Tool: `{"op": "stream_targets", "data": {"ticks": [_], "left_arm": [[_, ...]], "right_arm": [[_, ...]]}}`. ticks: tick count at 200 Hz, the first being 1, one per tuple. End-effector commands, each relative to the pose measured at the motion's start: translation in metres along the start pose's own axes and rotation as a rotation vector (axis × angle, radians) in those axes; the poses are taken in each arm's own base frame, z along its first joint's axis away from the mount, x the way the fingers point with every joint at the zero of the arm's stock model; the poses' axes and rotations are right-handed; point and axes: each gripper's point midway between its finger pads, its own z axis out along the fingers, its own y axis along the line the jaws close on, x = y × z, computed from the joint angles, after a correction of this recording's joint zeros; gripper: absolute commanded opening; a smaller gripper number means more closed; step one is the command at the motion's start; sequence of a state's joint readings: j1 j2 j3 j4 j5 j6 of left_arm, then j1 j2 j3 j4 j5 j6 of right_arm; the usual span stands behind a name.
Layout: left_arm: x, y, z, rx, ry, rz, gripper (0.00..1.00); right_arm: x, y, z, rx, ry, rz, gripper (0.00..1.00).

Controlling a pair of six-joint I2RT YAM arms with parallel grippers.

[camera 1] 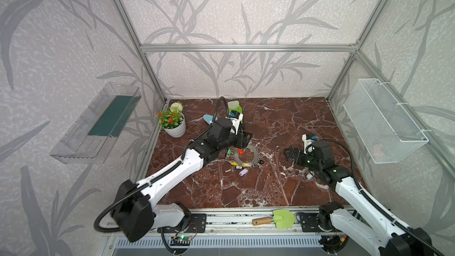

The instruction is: Put the keys on the keyring

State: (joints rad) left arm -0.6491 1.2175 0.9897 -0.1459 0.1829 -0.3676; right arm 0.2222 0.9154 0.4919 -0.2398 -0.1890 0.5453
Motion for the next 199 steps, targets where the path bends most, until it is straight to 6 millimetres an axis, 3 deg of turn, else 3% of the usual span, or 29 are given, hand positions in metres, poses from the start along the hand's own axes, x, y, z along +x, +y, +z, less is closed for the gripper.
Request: {"op": "stream_targets", "data": {"ticks": [1,26,59,111,136,158,199], "left_arm": [[0.003,0.013,-0.030,-0.068,-0.023,0.009,0.78],[0.013,0.010,-0.058,-0.058,-0.006,0.099,0.85],[0.013,0.003,-0.068,-0.002,-0.068,0.098,0.89],[0.013,-0.008,-0.073,0.054,-0.064,0.097,0.89],[0.011,-0.009,-0.075,0.061,-0.073,0.098,0.89],[0.011,-0.011,-0.077,0.070,-0.081,0.099,0.89],[0.010,-0.012,-0.078,0.074,-0.087,0.098,0.89]], "right_arm": [[0.013,-0.049,-0.009,0.213,0.047,0.122,0.99],[0.015,-0.084,-0.017,0.353,0.035,0.217,0.99],[0.020,-0.116,-0.017,0.470,0.026,0.319,0.99],[0.029,-0.113,0.000,0.402,0.057,0.402,0.95],[0.034,-0.108,0.006,0.353,0.062,0.439,0.86],[0.039,-0.109,0.010,0.347,0.074,0.458,0.85],[0.039,-0.089,0.018,0.225,0.098,0.471,0.81]]}}
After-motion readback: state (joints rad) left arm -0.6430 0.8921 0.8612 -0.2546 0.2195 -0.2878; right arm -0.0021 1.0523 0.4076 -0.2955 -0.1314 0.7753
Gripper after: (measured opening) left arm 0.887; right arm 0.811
